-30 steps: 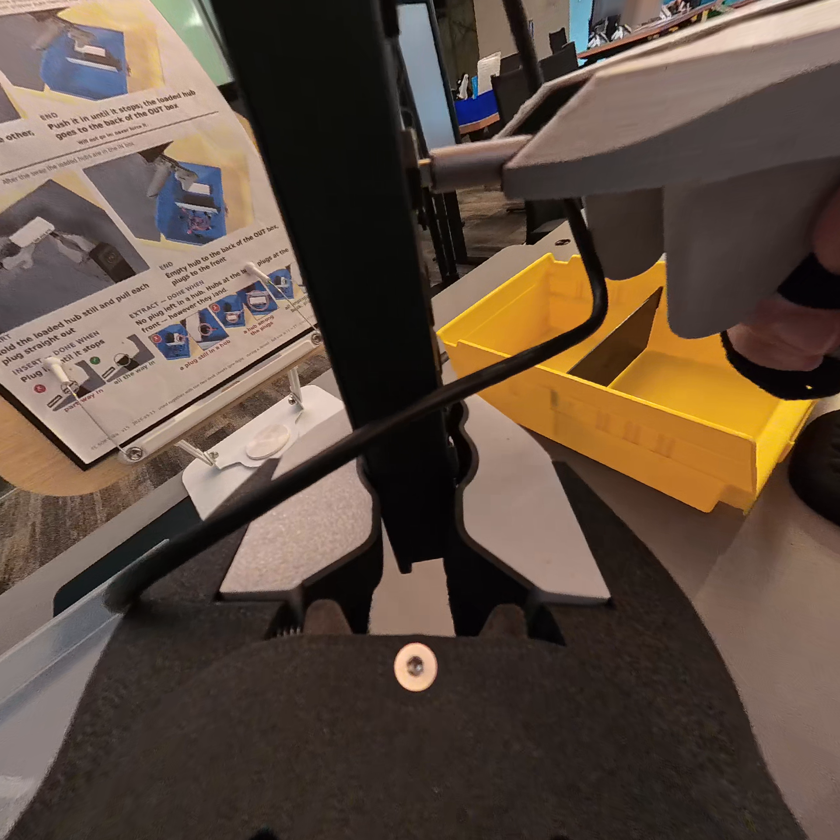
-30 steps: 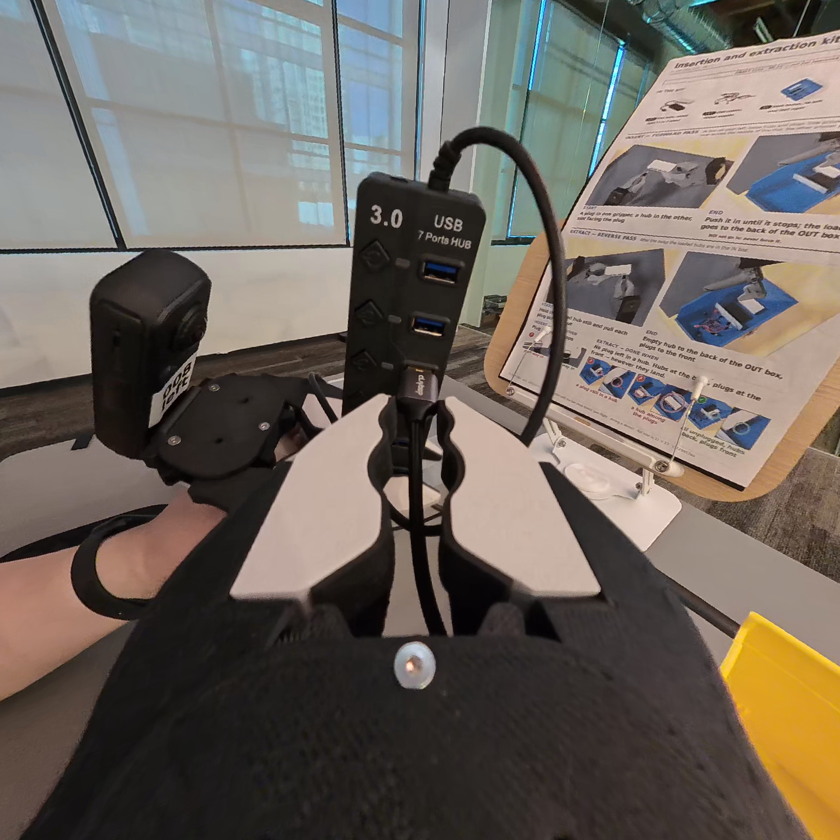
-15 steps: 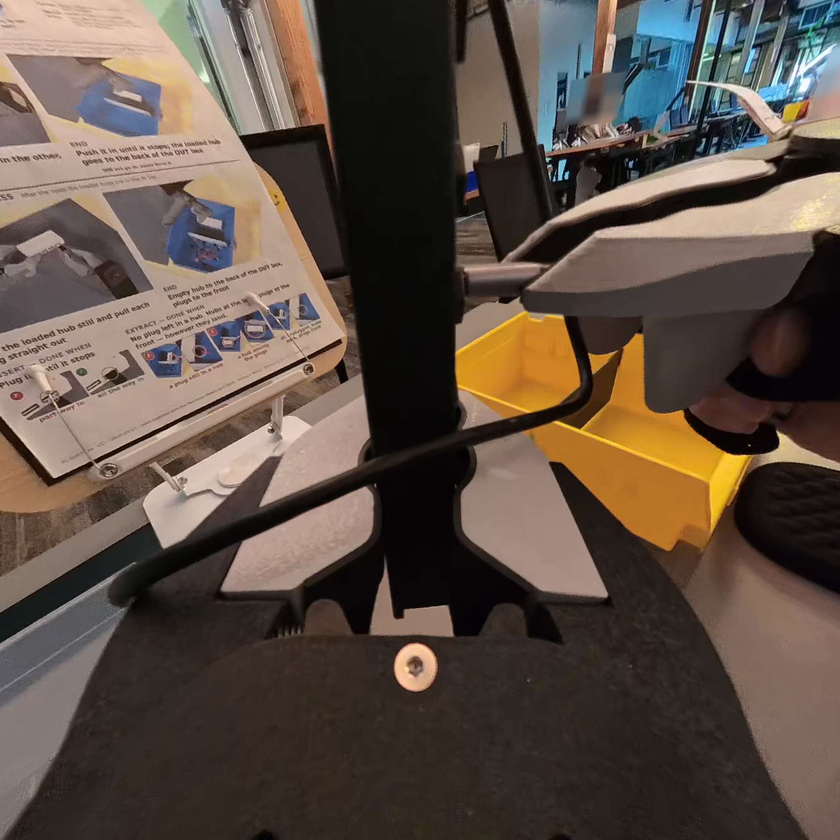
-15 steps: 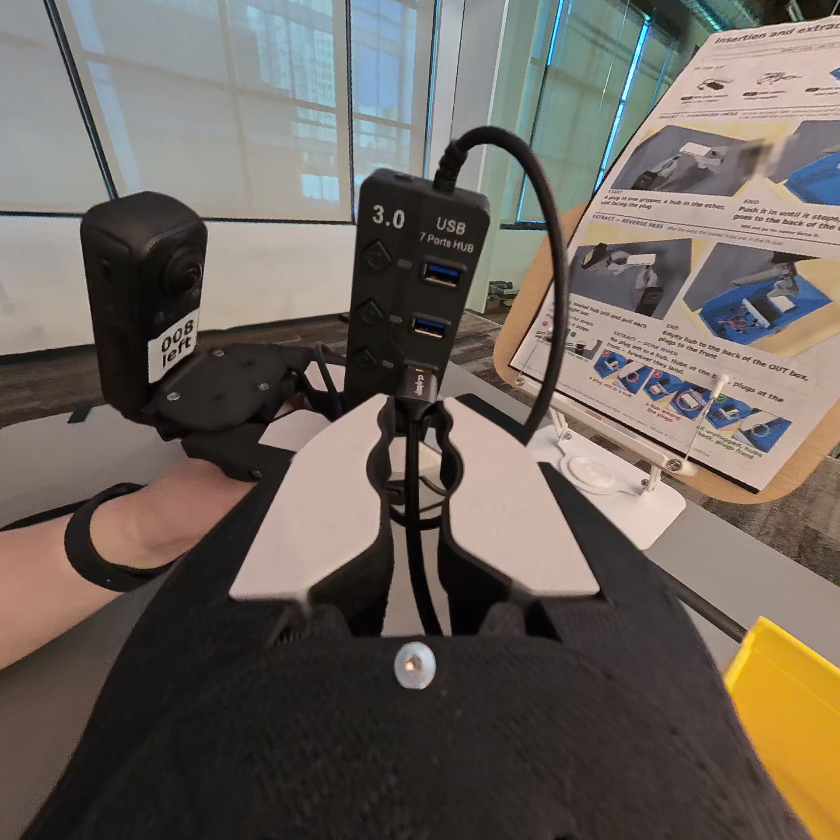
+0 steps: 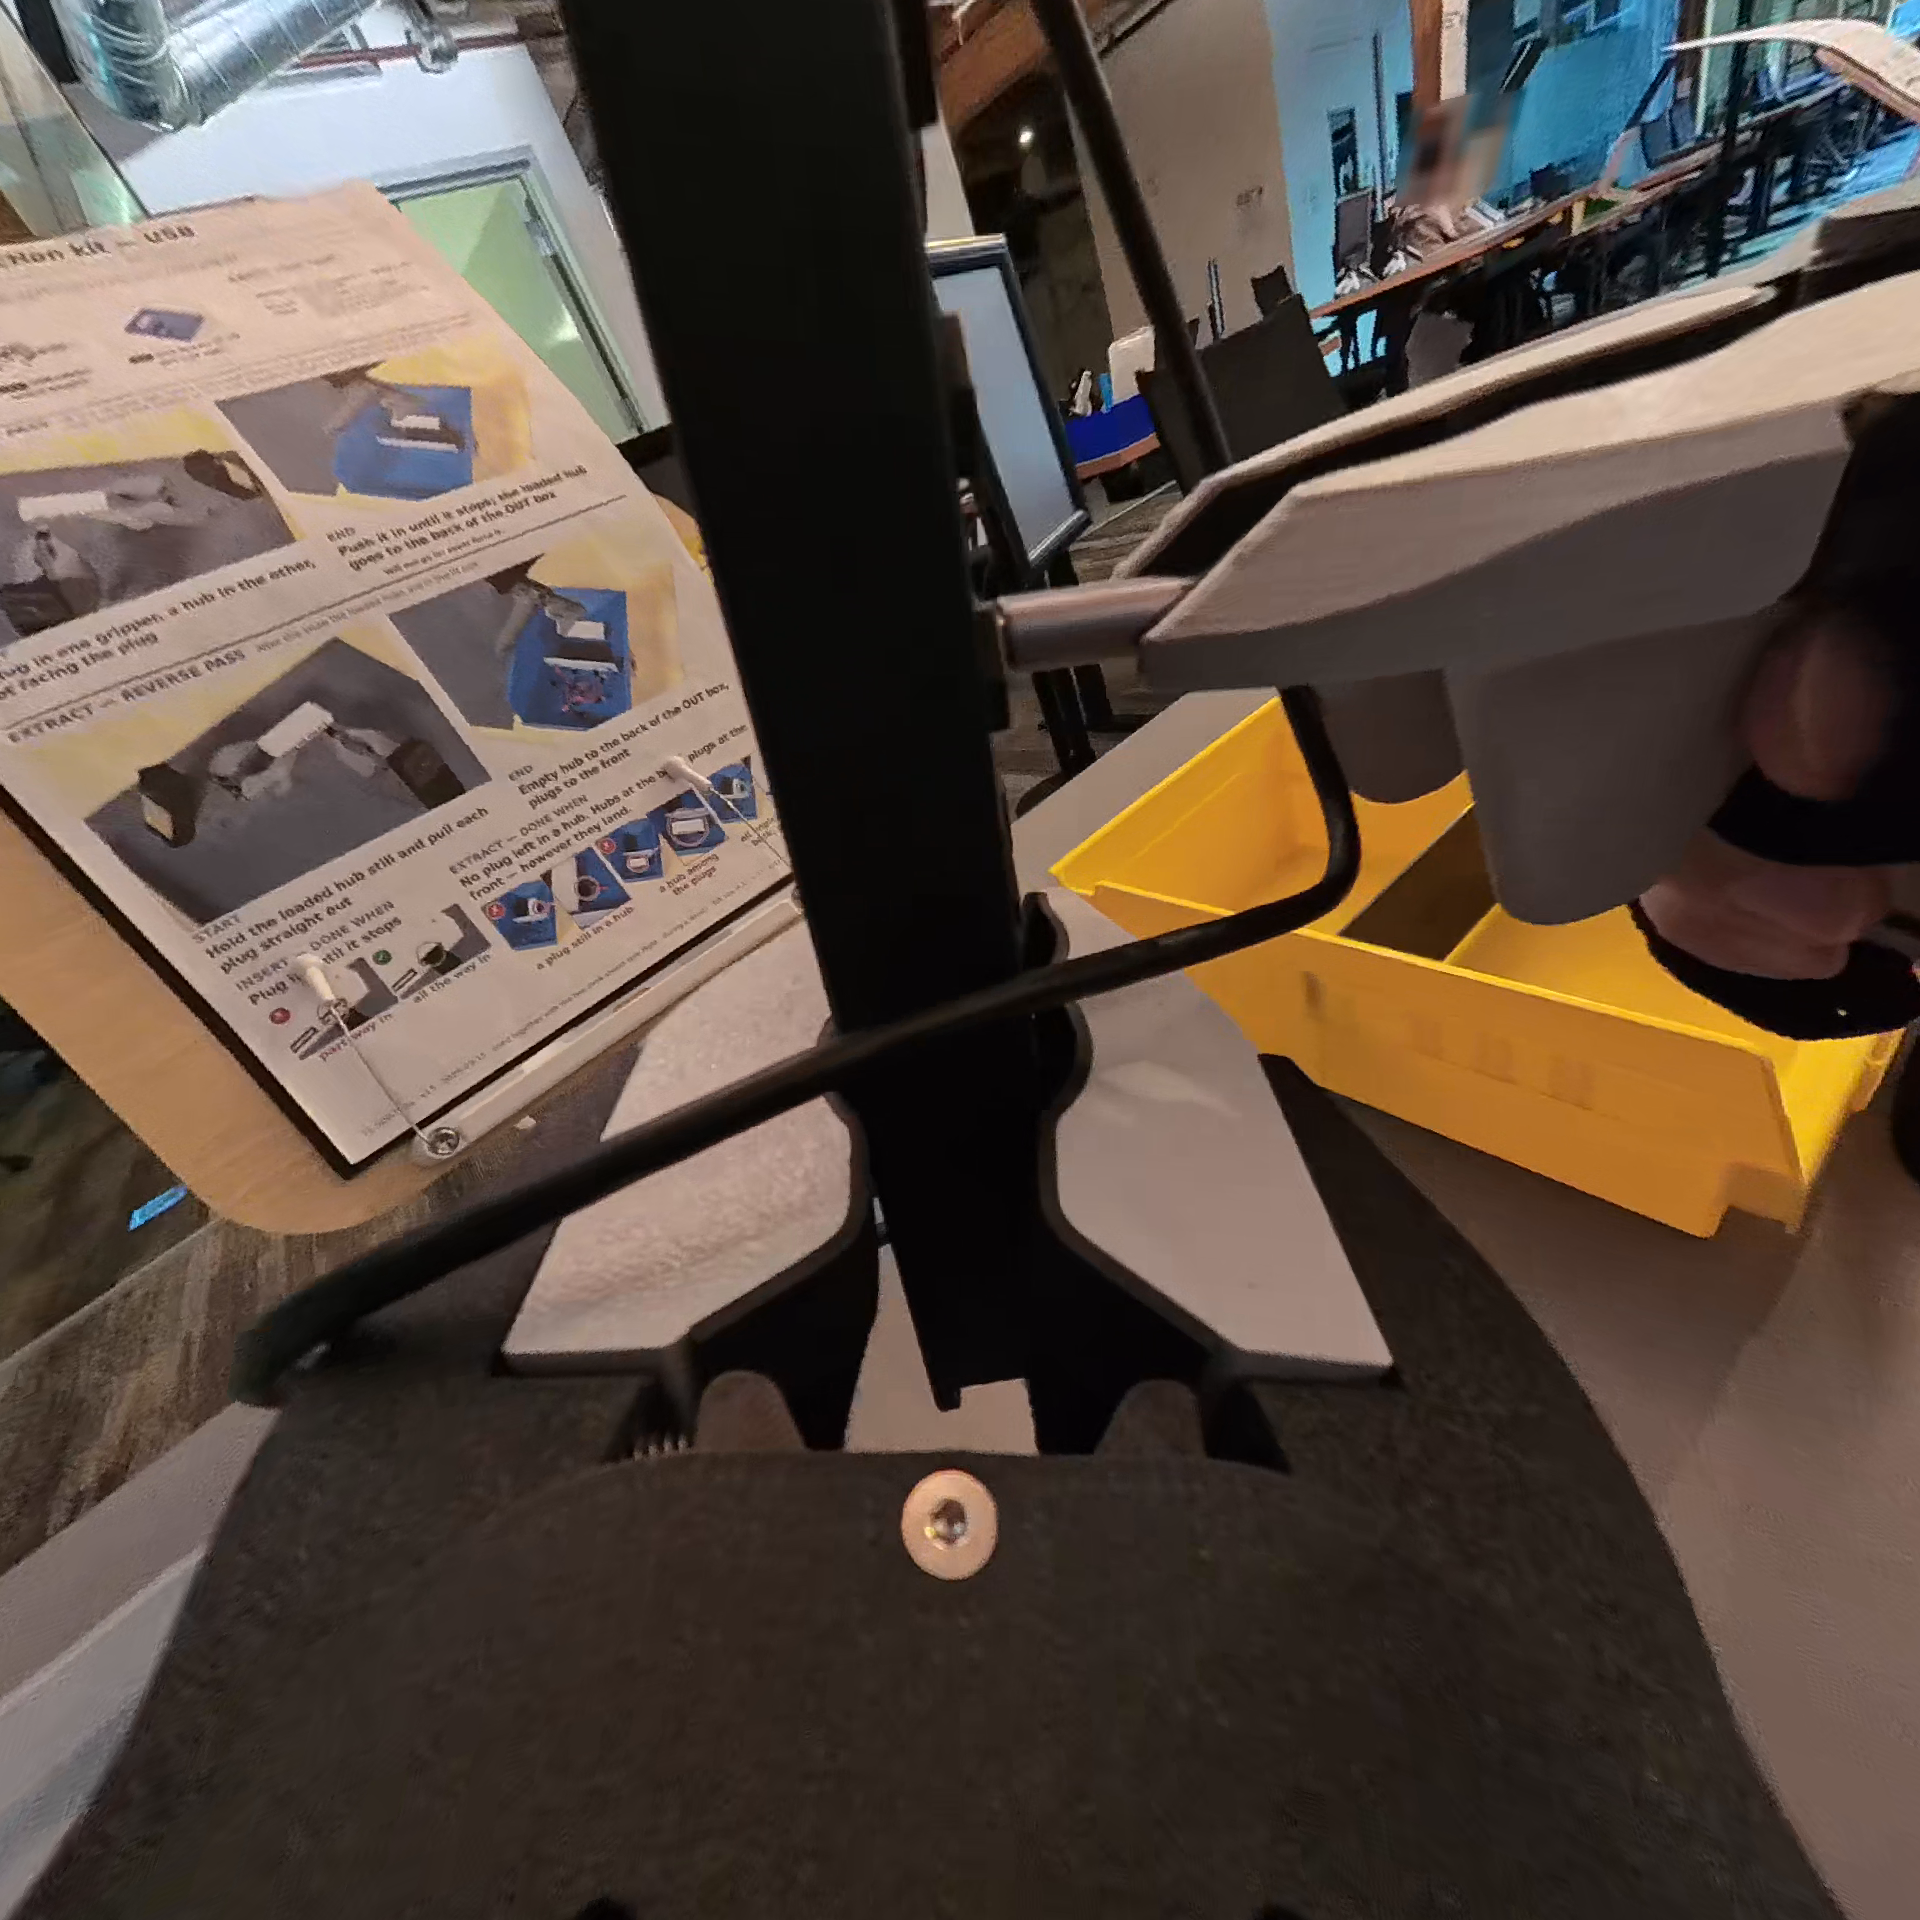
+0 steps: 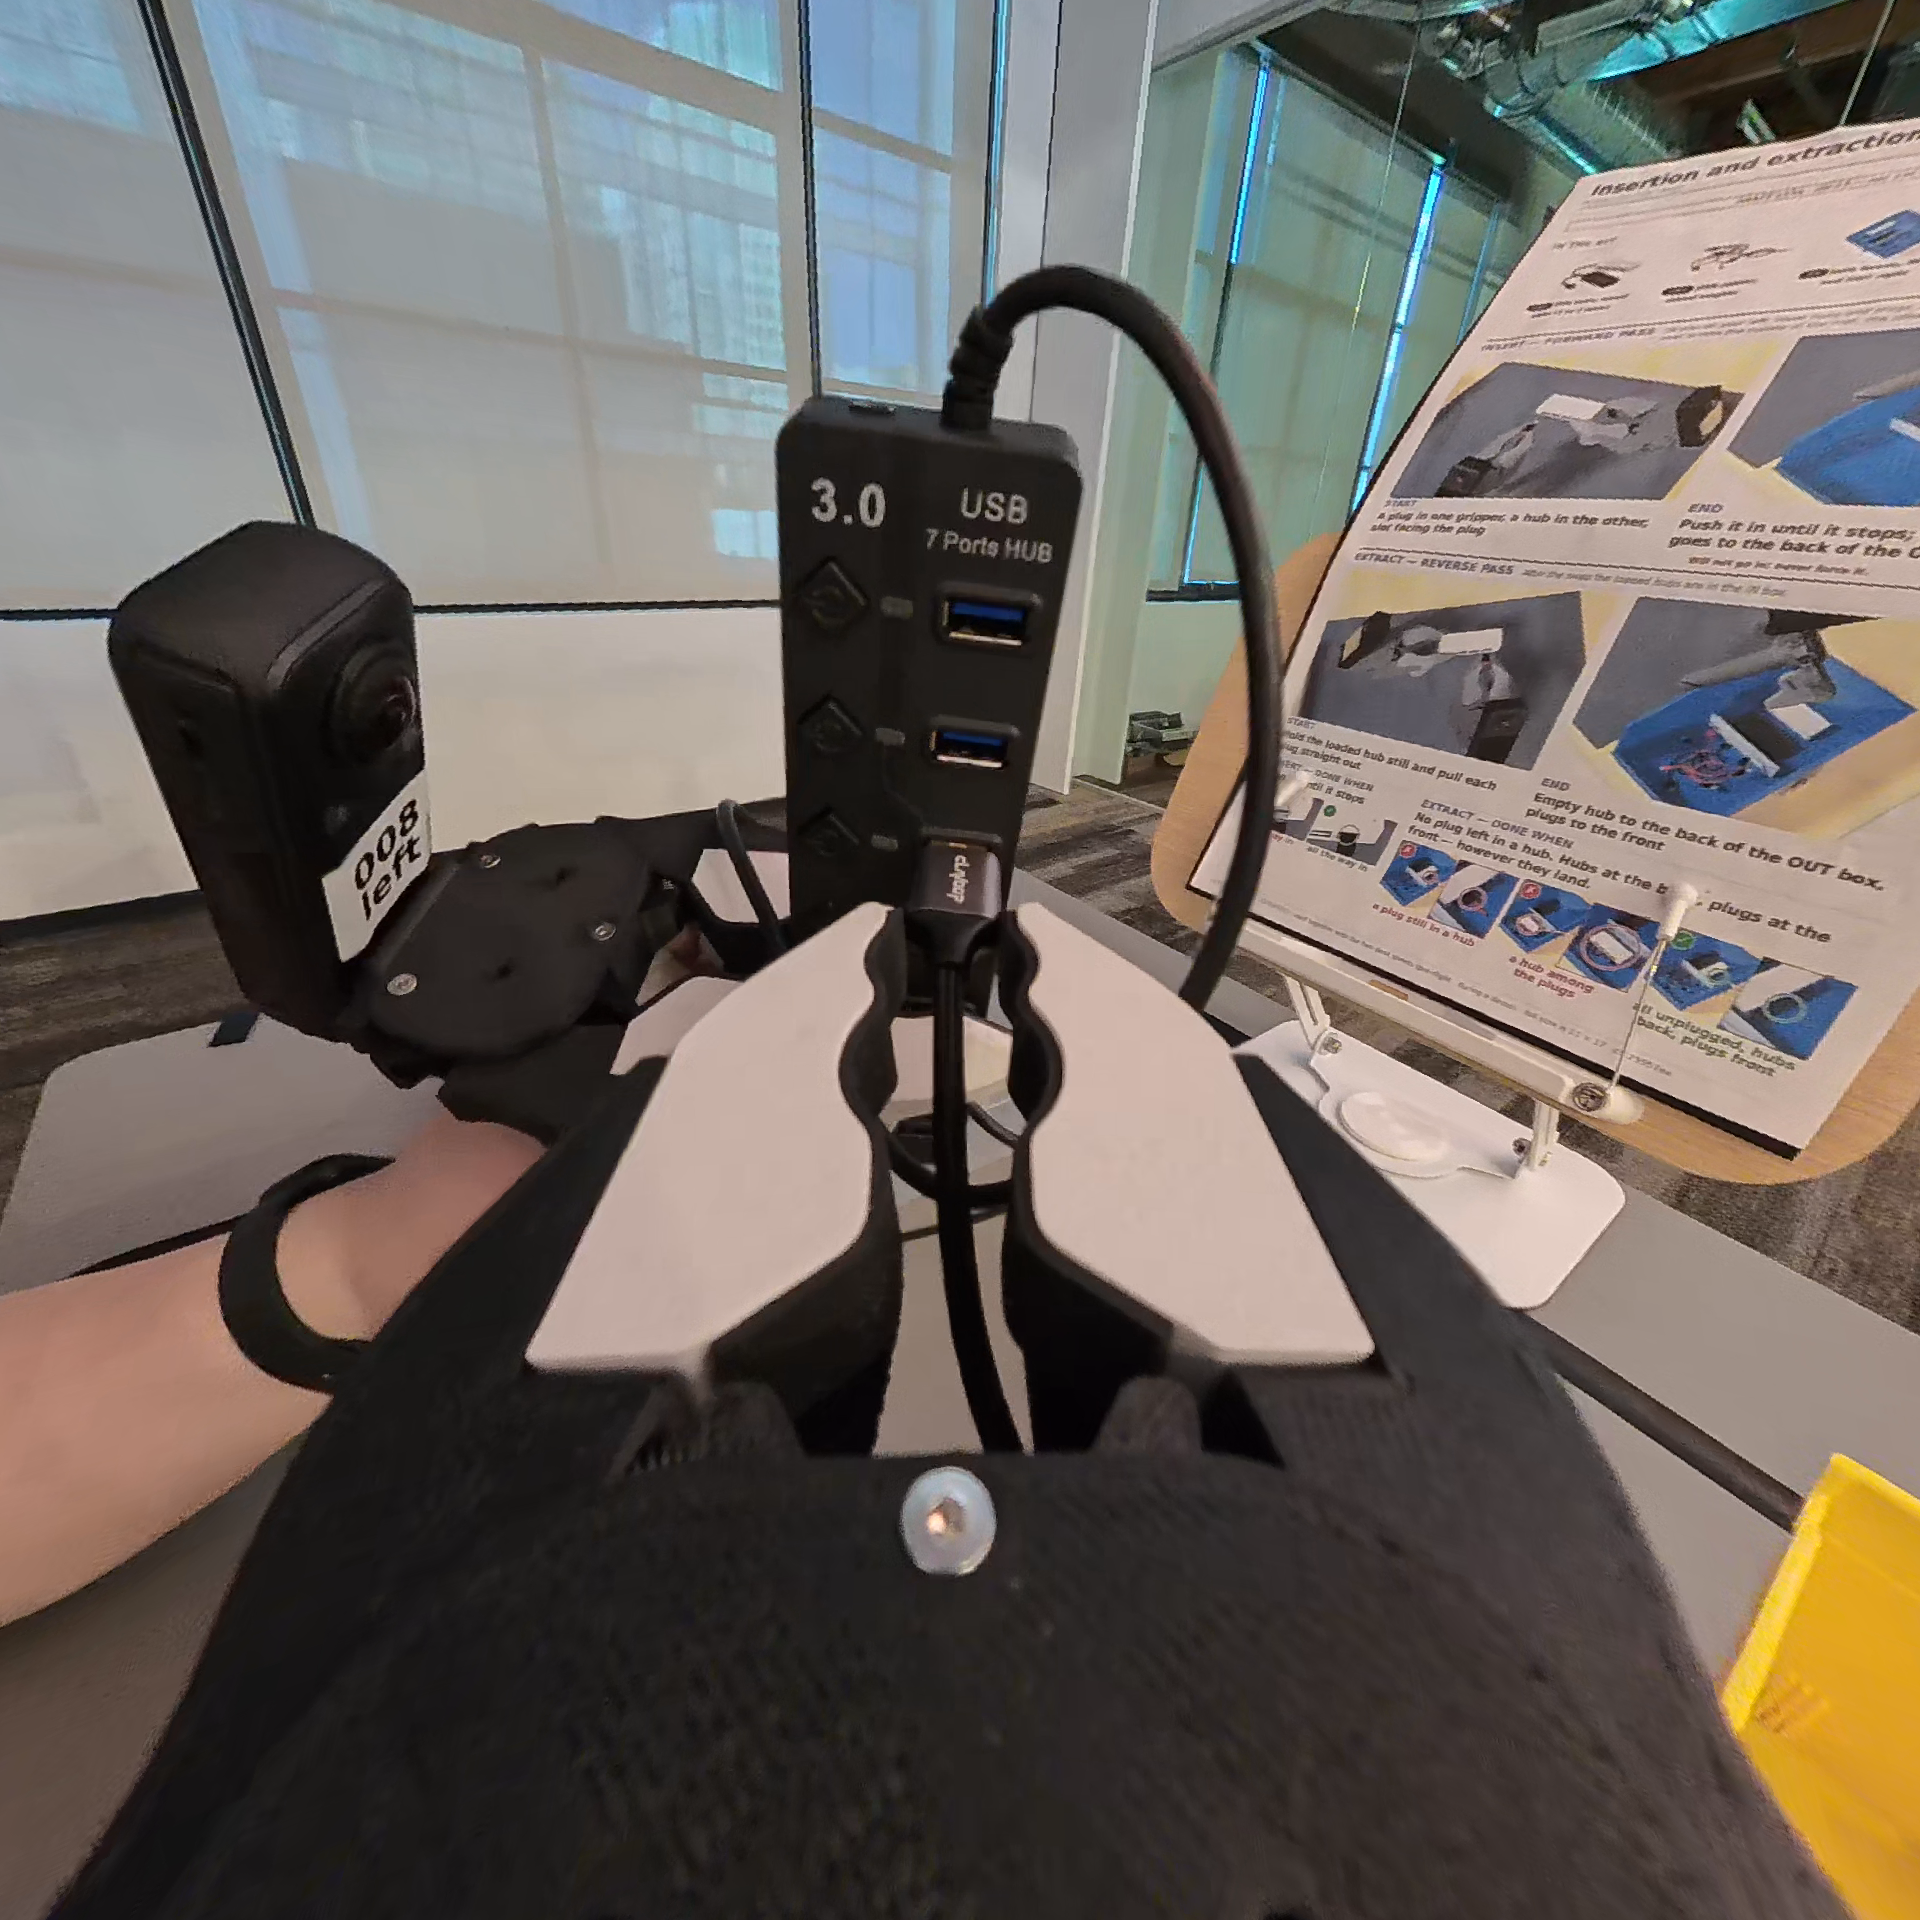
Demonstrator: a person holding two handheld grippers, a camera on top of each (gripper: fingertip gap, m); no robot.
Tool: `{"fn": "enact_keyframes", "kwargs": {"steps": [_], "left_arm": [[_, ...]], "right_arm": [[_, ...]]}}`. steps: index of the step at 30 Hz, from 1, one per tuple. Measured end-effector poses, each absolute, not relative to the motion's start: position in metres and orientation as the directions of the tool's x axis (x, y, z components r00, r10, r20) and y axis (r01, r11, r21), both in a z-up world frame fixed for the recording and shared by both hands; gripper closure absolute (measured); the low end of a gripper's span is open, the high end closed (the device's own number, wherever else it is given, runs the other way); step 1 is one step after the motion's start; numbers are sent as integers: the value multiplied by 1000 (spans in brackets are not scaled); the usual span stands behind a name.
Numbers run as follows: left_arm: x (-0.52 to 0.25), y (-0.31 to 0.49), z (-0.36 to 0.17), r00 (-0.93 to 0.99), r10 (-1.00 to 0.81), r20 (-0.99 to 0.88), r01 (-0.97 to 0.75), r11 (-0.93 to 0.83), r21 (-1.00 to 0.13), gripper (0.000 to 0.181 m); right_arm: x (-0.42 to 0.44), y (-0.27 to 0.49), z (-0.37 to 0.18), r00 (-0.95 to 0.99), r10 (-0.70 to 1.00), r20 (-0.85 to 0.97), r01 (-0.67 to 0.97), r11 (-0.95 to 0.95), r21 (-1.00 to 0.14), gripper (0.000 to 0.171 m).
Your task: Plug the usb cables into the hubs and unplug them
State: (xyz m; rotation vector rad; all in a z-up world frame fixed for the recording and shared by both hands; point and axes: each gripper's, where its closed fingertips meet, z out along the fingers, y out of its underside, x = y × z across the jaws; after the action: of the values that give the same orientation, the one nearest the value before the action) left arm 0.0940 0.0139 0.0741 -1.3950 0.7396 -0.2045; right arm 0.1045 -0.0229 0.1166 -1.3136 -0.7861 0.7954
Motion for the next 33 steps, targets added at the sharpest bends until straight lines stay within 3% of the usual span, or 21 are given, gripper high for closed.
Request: {"fn": "enact_keyframes", "kwargs": {"steps": [4,18,22,27,33], "left_arm": [[92,14,74,756,-529,-385,-322,211,-923,147],[88,14,75,761,-473,-444,-385,220,-896,153],[90,14,73,750,-536,-388,-332,203,-921,153],[84,13,80,747,-481,-459,-364,281,-888,152],[84,9,91,781,-505,-368,-252,285,-925,152]], "right_arm": [[104,-23,116,512,858,50,-46,86,-995,154],[104,-23,116,512,859,23,-92,82,-992,154],[103,-22,116,501,864,48,-65,92,-994,154],[100,-27,118,502,861,79,-69,131,-989,154],[97,-35,122,519,840,155,-54,214,-975,153]]}}
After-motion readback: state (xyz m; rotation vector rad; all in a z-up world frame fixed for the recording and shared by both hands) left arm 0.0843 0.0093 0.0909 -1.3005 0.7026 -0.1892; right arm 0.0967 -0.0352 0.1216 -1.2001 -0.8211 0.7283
